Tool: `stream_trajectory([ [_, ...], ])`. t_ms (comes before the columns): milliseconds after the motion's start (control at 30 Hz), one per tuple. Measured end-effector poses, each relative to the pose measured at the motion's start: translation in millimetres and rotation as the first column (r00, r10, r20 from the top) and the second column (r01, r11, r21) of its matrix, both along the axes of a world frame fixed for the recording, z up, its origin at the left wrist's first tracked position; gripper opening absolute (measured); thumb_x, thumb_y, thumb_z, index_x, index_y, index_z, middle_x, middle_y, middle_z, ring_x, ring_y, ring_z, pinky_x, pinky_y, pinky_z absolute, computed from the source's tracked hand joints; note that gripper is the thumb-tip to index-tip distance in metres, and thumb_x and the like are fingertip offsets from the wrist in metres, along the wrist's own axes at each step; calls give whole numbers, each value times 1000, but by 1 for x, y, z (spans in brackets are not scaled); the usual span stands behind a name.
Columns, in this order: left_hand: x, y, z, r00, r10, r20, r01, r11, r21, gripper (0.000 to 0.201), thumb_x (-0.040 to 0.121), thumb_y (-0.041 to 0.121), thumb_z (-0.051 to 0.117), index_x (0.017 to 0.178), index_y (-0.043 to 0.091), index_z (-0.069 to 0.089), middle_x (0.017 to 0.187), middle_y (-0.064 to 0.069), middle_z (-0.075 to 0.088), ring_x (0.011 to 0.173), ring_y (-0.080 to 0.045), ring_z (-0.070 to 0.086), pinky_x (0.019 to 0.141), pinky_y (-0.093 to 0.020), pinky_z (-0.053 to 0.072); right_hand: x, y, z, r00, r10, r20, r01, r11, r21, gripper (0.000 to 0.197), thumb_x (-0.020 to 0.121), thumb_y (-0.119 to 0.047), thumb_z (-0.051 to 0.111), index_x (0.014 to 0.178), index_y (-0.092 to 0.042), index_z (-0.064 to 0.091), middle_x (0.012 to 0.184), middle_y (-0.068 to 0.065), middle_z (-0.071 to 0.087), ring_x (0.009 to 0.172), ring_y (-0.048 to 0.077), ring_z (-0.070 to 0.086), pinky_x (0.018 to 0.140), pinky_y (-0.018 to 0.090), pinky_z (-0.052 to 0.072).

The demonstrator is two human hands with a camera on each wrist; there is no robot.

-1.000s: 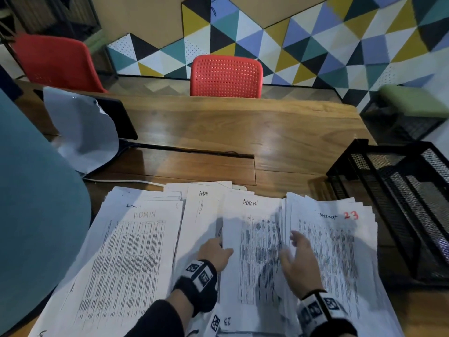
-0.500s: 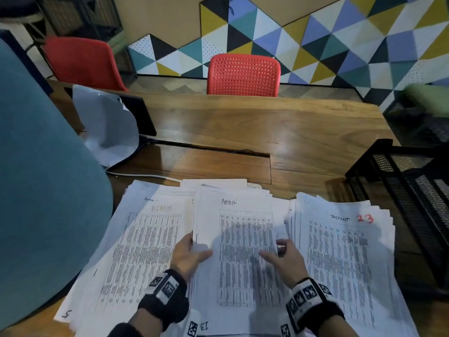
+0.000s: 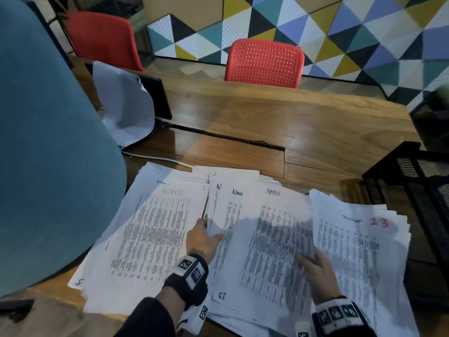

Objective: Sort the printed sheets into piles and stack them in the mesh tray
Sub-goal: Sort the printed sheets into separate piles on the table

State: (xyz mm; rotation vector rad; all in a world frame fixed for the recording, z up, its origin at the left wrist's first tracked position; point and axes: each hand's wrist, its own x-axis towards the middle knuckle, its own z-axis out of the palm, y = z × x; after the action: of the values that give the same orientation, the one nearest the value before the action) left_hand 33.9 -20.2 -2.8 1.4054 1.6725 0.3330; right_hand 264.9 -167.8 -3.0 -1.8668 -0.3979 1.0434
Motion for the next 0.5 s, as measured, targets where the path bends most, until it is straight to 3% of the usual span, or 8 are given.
stream_trajectory([
  [100, 5, 1, 7, 995, -47, -83, 46, 999, -20, 72, 82, 26, 79, 139, 4, 42, 135, -16, 58, 122, -31, 58, 98, -35, 49, 1, -2, 4, 996, 62, -68, -60, 998, 26, 27, 83, 1, 64, 109, -3, 59, 100, 15, 70, 91, 37, 66, 73, 45, 54],
  [233, 7, 1, 8, 993, -51, -106, 49, 998, -27, 78, 80, 34, 80, 138, 5, 38, 133, -17, 58, 121, -33, 58, 99, -39, 50, 0, -1, -1, 996, 63, -61, -65, 998, -28, 30, 76, -5, 73, 102, 4, 59, 97, 19, 71, 88, 38, 68, 80, 50, 55],
  [367, 1, 4, 5, 998, -12, -56, 14, 999, 39, 43, 93, 30, 66, 124, 7, 48, 118, -12, 65, 102, -28, 64, 91, -42, 55, -3, -1, -3, 998, 2, -64, -4, 1000, -27, 22, 81, 0, 66, 99, 11, 59, 93, 24, 71, 85, 39, 69, 71, 44, 54],
  [433, -3, 10, 4, 999, -15, -41, 16, 999, 35, 30, 97, 25, 59, 121, 8, 53, 107, -8, 68, 89, -22, 64, 81, -36, 55, -5, -1, -1, 997, -9, -76, 8, 1000, -22, 22, 82, 0, 65, 99, 12, 57, 91, 23, 71, 82, 38, 70, 67, 41, 54],
  [500, -7, 15, 4, 999, -42, -21, 43, 999, 25, 32, 96, 24, 60, 123, 7, 58, 93, 0, 65, 77, -14, 59, 67, -24, 49, -7, -1, 2, 995, -20, -96, 20, 1000, 2, 32, 80, -5, 70, 107, 7, 55, 94, 18, 71, 81, 31, 72, 66, 38, 57],
])
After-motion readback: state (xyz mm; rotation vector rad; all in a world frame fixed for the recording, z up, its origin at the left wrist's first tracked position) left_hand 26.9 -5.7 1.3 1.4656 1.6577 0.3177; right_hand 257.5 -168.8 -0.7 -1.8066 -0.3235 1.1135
